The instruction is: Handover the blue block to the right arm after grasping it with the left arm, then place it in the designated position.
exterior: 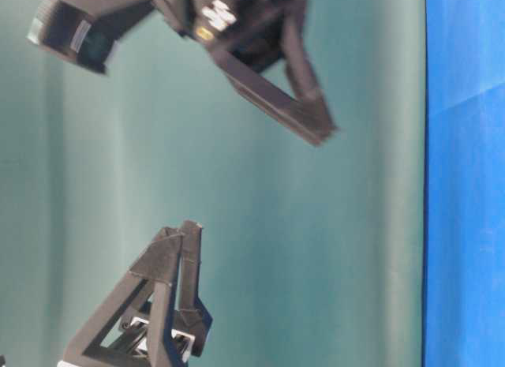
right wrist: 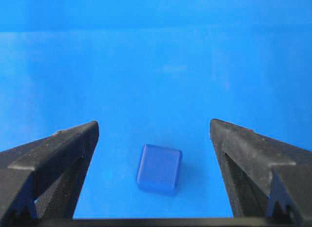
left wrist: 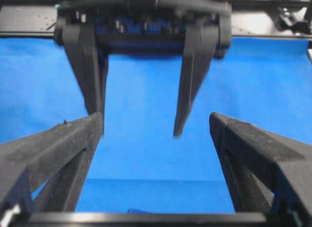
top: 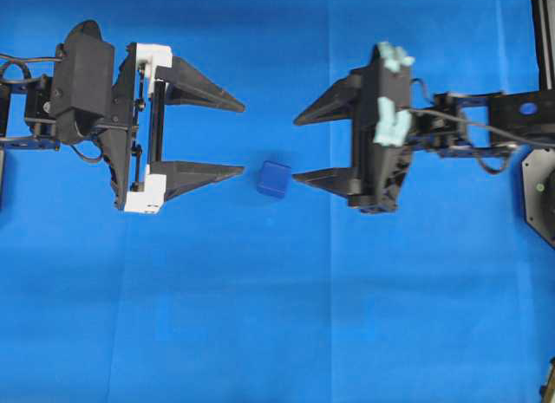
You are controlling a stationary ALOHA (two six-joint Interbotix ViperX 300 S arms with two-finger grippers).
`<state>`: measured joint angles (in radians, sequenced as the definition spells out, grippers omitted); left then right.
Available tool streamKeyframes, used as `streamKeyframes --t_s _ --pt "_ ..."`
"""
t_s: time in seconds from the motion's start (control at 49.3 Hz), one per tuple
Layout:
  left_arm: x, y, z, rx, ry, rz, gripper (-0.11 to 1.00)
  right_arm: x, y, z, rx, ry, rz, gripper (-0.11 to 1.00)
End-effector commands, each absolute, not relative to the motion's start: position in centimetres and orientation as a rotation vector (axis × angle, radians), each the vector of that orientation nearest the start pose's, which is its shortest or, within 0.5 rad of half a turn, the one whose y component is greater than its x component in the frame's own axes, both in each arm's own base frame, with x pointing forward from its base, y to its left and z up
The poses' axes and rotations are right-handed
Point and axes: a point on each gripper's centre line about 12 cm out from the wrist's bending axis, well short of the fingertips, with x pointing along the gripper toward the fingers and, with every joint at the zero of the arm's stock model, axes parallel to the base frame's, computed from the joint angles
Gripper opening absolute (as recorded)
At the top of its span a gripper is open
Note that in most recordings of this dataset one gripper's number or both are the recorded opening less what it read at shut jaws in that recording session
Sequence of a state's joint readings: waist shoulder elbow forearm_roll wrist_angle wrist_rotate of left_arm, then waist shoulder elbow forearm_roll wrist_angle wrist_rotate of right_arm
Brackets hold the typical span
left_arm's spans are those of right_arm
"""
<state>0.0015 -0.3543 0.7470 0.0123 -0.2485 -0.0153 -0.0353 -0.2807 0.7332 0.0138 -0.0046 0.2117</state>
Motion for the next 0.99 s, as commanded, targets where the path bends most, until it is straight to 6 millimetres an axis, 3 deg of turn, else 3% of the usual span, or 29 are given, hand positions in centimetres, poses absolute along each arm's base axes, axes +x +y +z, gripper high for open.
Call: streamKeyframes --t_s 0.0,0.243,0.365,0.71,0.973 --pt "34.5 -0.1 30.9 -0.003 0.107 -0.004 0.93 34.0 -1.1 27.3 0.22 0.389 -0.076 0.91" --pt "34.5 -0.1 30.9 -0.003 0.107 -0.004 0.93 31.3 -1.0 30.2 0.215 0.334 -0.068 0.91" --pt "34.5 -0.1 30.9 -0.003 0.107 -0.004 0.93 30.5 -1.0 30.6 0.207 0.319 -0.065 0.91" --pt "34.5 -0.1 30.9 -0.005 0.109 -0.004 0.93 30.5 -1.0 30.5 0.207 0.318 -0.065 0.91" --pt "34.5 -0.1 30.9 -0.005 0.109 -0.004 0.93 30.0 -1.0 31.7 0.164 0.218 -0.051 0.91"
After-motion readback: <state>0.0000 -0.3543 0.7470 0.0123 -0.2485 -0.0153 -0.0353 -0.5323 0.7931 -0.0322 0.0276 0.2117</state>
